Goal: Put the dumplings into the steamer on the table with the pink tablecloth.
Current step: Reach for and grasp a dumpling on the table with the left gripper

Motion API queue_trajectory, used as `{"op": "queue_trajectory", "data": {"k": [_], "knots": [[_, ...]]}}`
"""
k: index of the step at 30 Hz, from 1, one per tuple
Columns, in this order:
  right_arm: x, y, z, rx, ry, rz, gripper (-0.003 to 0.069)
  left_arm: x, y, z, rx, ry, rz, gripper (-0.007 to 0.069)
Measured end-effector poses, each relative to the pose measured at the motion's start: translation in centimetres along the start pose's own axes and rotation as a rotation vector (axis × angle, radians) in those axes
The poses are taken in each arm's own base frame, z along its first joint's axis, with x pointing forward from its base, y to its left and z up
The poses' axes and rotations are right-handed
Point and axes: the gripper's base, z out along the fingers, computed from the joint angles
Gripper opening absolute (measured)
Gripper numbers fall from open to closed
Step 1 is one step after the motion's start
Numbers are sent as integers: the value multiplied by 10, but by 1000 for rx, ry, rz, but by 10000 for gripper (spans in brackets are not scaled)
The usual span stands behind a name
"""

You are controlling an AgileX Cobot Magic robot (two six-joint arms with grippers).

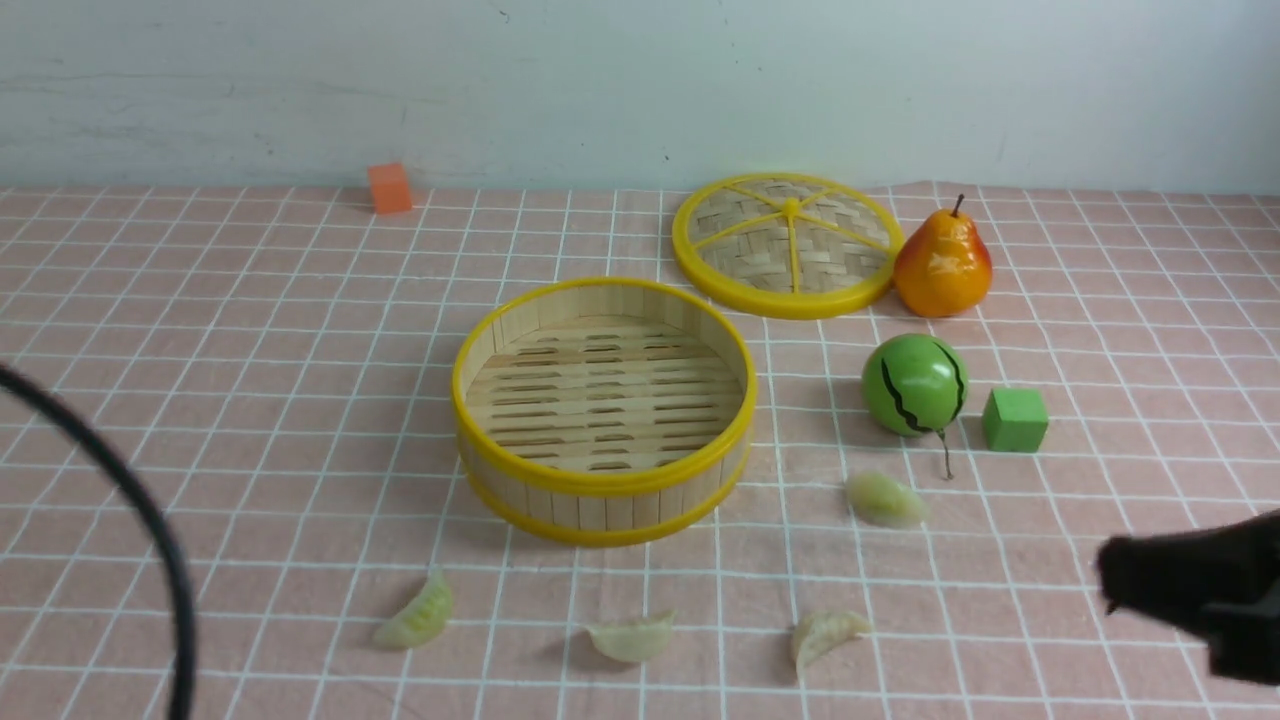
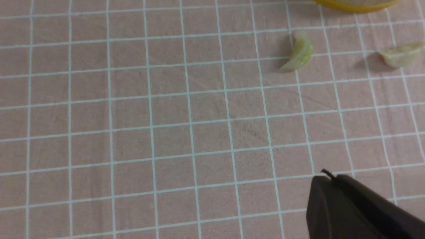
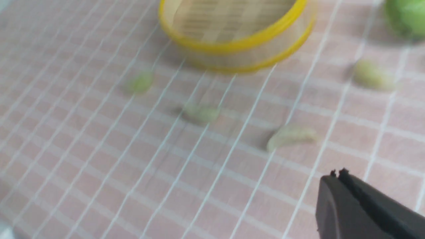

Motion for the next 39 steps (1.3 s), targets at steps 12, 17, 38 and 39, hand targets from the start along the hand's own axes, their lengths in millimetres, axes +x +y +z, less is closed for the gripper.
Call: {"op": "queue_trajectory", "data": {"k": [12,17,38,39], "knots": [[-13,23,43,-136,322,-175,-13,-41,-25,111,67,321,18,71],[-17,22,45,-117,276,-194,-10,-50,-32,149,115,336,109,330],[-18,24,47,-140,271,-166,-2,-65,-74,276,-9,350,392,491],[-18,24,47,-140,271,-166,-2,-65,-74,280,-9,337,381,485]]}}
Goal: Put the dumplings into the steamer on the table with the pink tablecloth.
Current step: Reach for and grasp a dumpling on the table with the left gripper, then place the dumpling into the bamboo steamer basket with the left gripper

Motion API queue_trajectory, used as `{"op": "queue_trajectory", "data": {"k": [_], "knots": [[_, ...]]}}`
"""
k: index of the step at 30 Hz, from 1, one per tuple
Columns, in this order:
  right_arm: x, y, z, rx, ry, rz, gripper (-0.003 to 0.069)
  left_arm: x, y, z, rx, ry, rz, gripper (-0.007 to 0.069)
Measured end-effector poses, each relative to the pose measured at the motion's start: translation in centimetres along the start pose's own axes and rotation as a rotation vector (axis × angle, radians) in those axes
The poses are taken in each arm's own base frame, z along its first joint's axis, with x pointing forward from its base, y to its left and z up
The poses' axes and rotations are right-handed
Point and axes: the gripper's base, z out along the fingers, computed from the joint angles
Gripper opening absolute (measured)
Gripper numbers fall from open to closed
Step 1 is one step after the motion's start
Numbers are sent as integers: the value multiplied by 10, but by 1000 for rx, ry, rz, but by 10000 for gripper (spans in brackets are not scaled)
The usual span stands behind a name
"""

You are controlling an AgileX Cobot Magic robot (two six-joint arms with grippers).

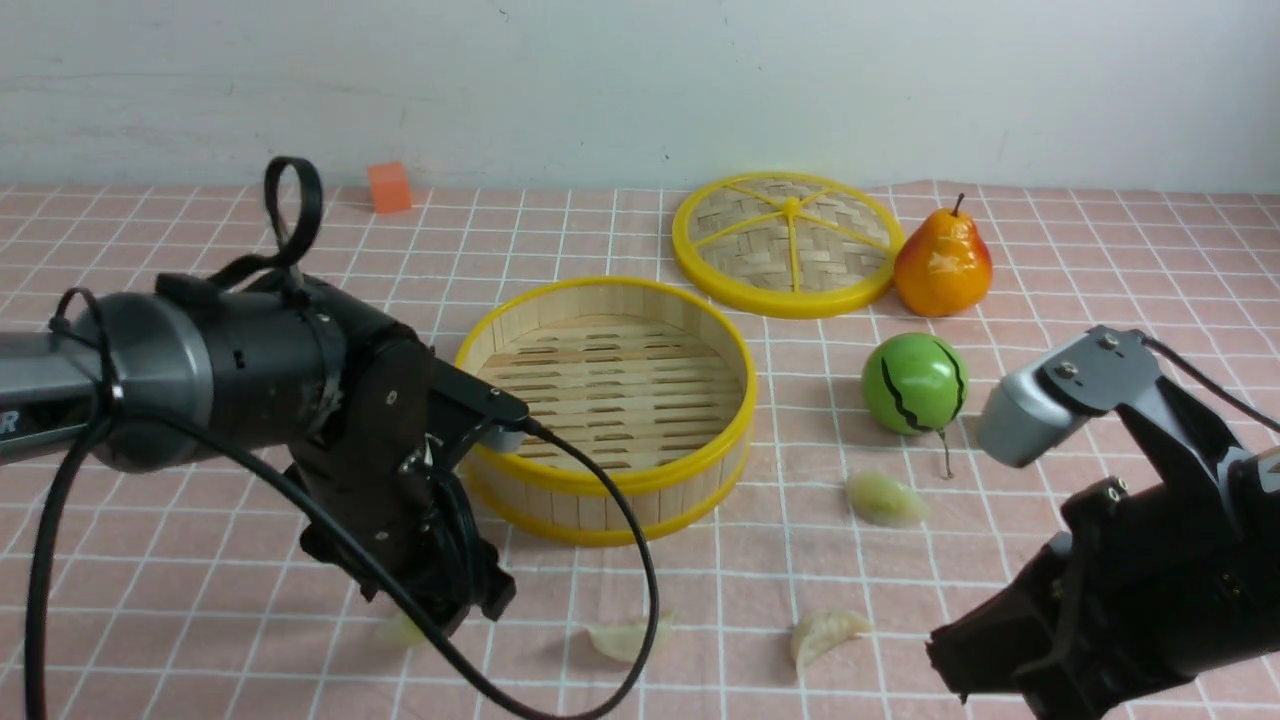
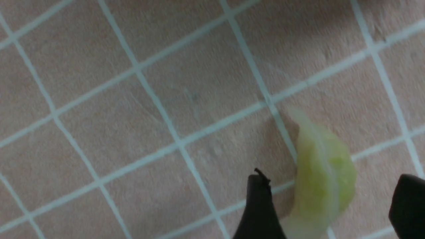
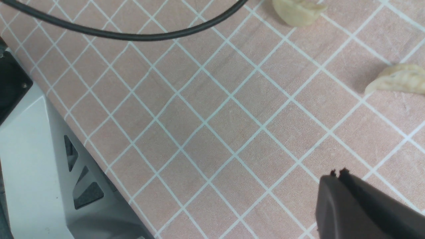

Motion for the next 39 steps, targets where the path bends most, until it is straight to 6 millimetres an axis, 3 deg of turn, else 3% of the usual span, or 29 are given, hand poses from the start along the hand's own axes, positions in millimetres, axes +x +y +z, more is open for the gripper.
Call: {"op": "queue_trajectory", "data": {"k": [3,7,8,9,15,16,22,23,24,28,32,38,39], "knots": [[0,0,0,0,0,0,-1,-2,-1,10,-4,-7,-33,434],[0,0,0,0,0,0,-1,-3,-1,20,-14,9,-67,271],[0,0,0,0,0,0,-1,-2,0,20,-15,11,-68,260],[0,0,0,0,0,0,0,-4,0,20,-19,10,-70,196],[0,0,0,-1,-1,0,3,-12,3,10,-46,42,-64,192],[0,0,0,-2,-1,1,5,-18,5,4,-52,31,-65,192],[0,0,0,-4,3,1,10,-82,12,-80,-3,-154,-165,192],[0,1,0,-6,5,1,10,-86,12,-86,3,-174,-171,192],[2,2,-1,-14,15,-2,11,-99,10,-107,57,-241,-204,192],[10,12,-12,-49,45,-25,14,-129,-2,-132,128,-330,-199,192],[16,22,-28,-57,17,-62,17,-155,-21,-117,123,-315,-162,192],[24,34,-50,-36,-56,-123,21,-184,-31,-58,83,-271,-256,192],[24,35,-51,-36,-57,-124,22,-184,-31,-56,80,-269,-255,192]]}}
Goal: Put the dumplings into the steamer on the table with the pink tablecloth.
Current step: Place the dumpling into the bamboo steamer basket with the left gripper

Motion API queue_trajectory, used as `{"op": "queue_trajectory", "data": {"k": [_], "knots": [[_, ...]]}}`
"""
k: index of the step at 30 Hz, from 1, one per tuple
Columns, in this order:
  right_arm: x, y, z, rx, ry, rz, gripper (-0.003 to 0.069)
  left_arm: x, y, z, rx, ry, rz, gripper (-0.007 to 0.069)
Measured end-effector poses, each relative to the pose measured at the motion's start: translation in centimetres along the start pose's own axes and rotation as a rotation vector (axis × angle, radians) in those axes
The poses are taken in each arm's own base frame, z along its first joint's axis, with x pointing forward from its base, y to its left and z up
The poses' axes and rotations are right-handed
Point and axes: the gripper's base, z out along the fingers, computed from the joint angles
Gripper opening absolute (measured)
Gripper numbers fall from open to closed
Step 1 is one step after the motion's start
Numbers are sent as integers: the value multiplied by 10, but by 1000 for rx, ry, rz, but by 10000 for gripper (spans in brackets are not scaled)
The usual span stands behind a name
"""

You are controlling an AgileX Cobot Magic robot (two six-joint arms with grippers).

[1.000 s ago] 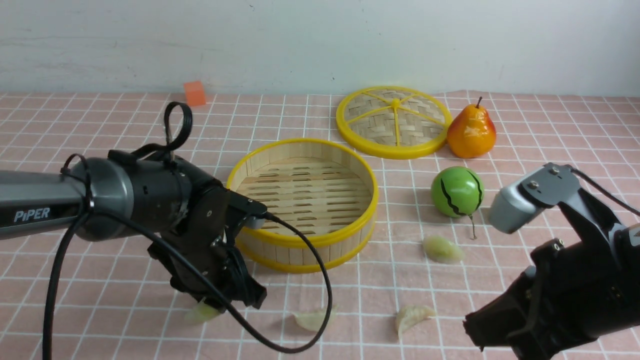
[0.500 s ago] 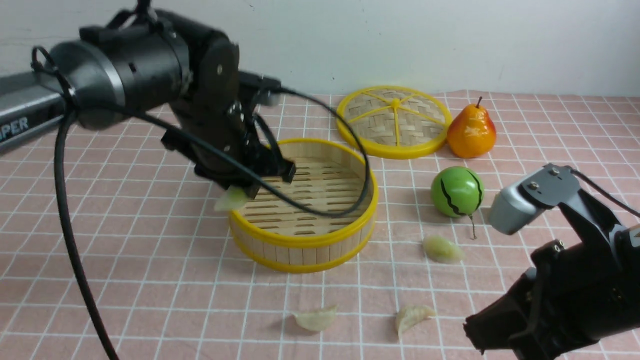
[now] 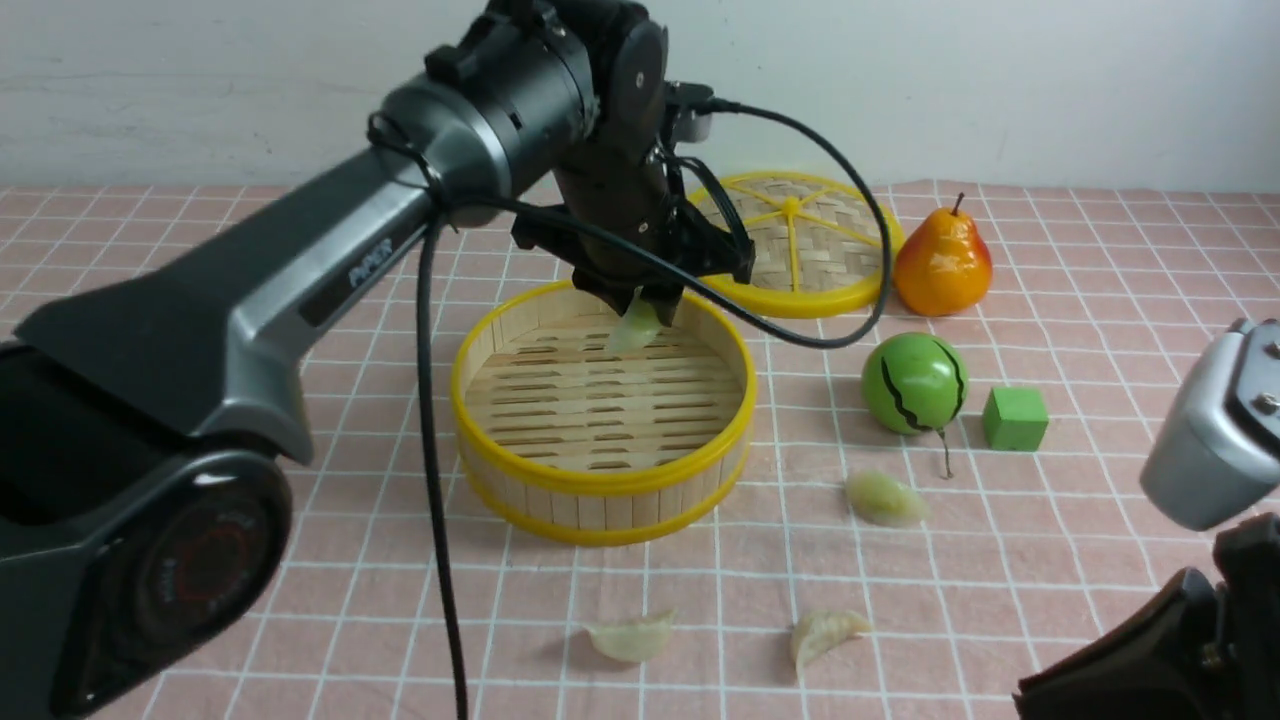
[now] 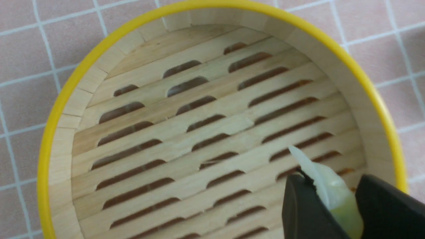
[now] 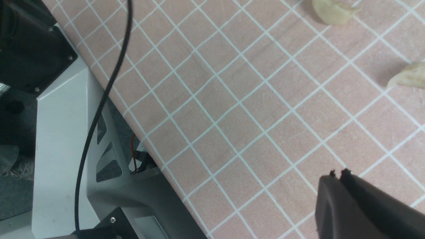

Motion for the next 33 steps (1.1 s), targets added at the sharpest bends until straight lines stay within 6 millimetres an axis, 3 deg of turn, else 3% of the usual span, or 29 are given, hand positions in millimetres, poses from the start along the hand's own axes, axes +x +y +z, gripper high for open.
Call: {"op": "queue_trajectory", "data": {"k": [1,3,11,16,21,23,28,29,30,33], "knots": [[1,2,-4,6,-12,-13,25,1,2,18,-32,6,-18,192],[2,4,-6,12,-18,-22,27,4,4,34,-58,14,-15,192],[4,4,-8,20,-16,-31,35,14,4,78,-69,33,-43,194],[4,4,-8,27,-12,-35,40,14,3,84,-67,24,-62,288],[4,4,-8,27,-12,-35,41,12,3,75,-66,26,-53,408],[3,3,-8,29,-16,-35,42,5,3,44,-54,17,-10,457],[1,2,-8,45,-38,-36,42,-3,0,-39,39,1,73,468],[1,2,-8,47,-42,-36,42,-3,-1,-47,52,-5,74,468],[0,1,-8,56,-56,-37,44,0,-2,-76,97,-13,124,468],[-1,0,-8,64,-70,-37,49,13,-6,-119,151,-32,226,468]]}}
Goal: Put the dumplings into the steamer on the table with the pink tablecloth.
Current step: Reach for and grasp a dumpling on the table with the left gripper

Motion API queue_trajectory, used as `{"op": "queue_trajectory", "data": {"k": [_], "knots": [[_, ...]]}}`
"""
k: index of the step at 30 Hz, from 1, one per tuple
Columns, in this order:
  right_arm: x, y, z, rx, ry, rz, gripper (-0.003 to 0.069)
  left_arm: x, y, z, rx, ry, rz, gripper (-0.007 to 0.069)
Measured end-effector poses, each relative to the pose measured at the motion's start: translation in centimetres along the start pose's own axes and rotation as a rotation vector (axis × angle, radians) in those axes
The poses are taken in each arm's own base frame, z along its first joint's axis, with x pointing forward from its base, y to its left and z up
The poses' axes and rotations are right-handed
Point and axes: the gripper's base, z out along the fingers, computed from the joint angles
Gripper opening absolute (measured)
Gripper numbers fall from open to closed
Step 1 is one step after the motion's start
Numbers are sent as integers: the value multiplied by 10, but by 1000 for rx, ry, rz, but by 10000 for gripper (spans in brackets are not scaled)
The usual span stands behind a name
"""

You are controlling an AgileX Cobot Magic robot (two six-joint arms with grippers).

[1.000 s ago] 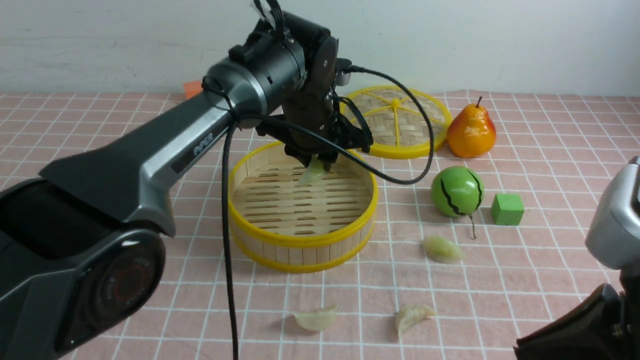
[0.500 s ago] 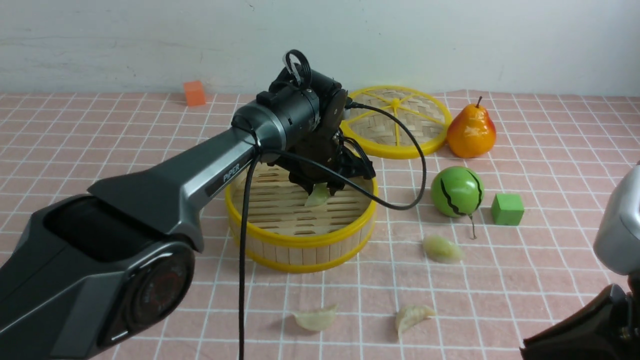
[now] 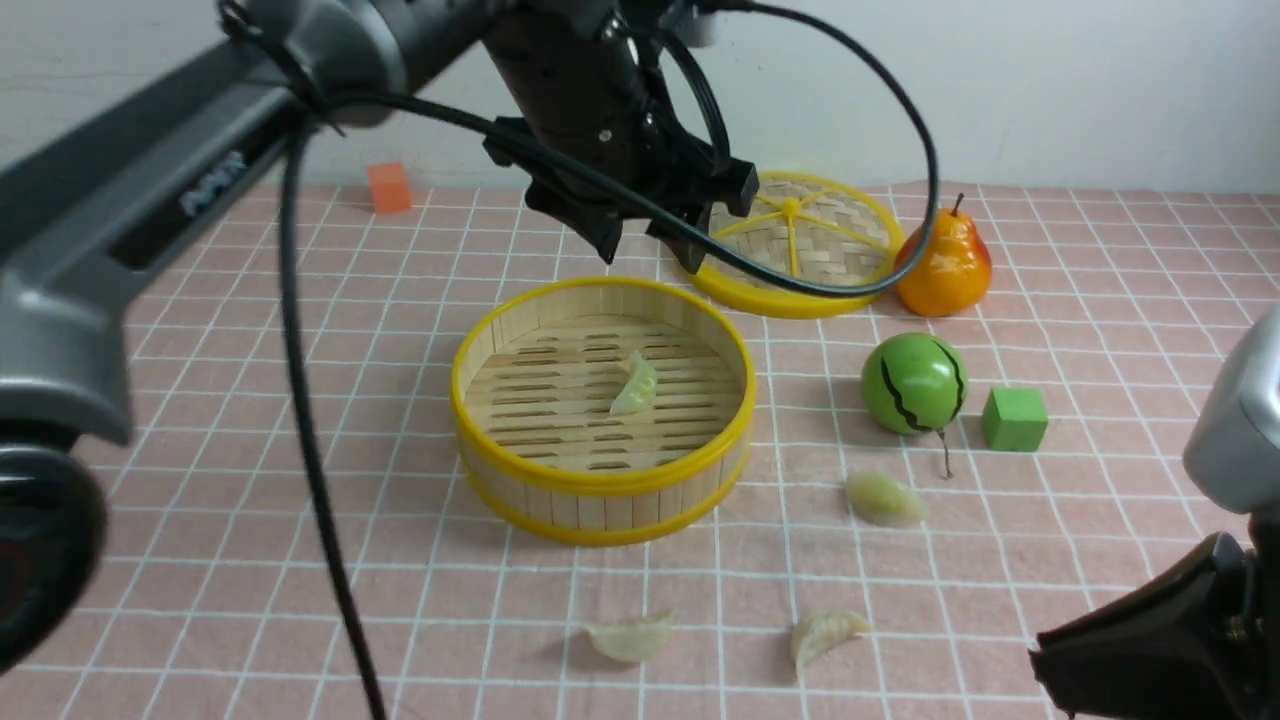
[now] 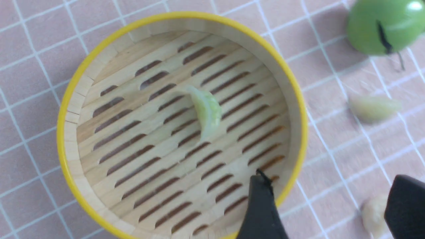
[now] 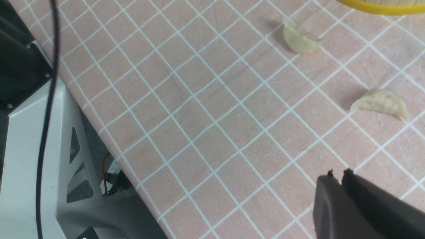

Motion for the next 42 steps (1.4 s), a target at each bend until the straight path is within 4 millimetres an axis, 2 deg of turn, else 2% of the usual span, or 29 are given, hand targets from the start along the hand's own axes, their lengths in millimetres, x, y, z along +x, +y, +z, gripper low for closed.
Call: {"op": "queue_trajectory", "data": {"k": [1,2,4,8,9,10,11,12,15,21,22,26,29,30,32,35,40,42], "knots": [[0,0,0,1,-2,-1,50,3,-1,0,1,10,9,468],[-1,0,0,4,-7,-4,52,14,-10,-16,25,23,99,468],[-1,-1,0,9,-15,-13,53,30,-20,-23,54,58,208,468],[-1,-1,0,10,-16,-29,60,66,-37,-16,113,165,454,468],[-1,-1,0,10,-16,-29,60,66,-38,-17,115,163,456,468],[-1,-1,0,6,-10,-31,62,80,-41,-8,136,203,527,468],[-1,0,0,5,-7,-33,62,80,-41,-8,136,203,527,468],[1,0,0,-1,9,-36,62,90,-41,4,150,231,563,468],[6,1,-1,-4,67,-55,66,104,-40,27,157,243,596,468],[15,5,-17,63,61,-104,73,115,-38,70,162,275,629,466],[15,6,-18,68,54,-108,74,115,-38,71,162,276,632,465],[16,12,-33,112,-39,-142,77,125,-36,111,172,342,631,441],[17,13,-35,118,-52,-147,80,134,-35,135,181,397,625,419],[17,13,-35,118,-52,-147,80,134,-35,135,181,397,625,417],[16,13,-35,120,-53,-148,84,140,-34,151,184,424,622,396],[16,13,-35,125,-53,-150,85,142,-34,159,182,431,622,366],[14,11,-36,140,-75,-153,88,143,-34,159,184,436,622,270],[14,11,-36,145,-83,-154,91,143,-34,158,187,446,622,257]]}}
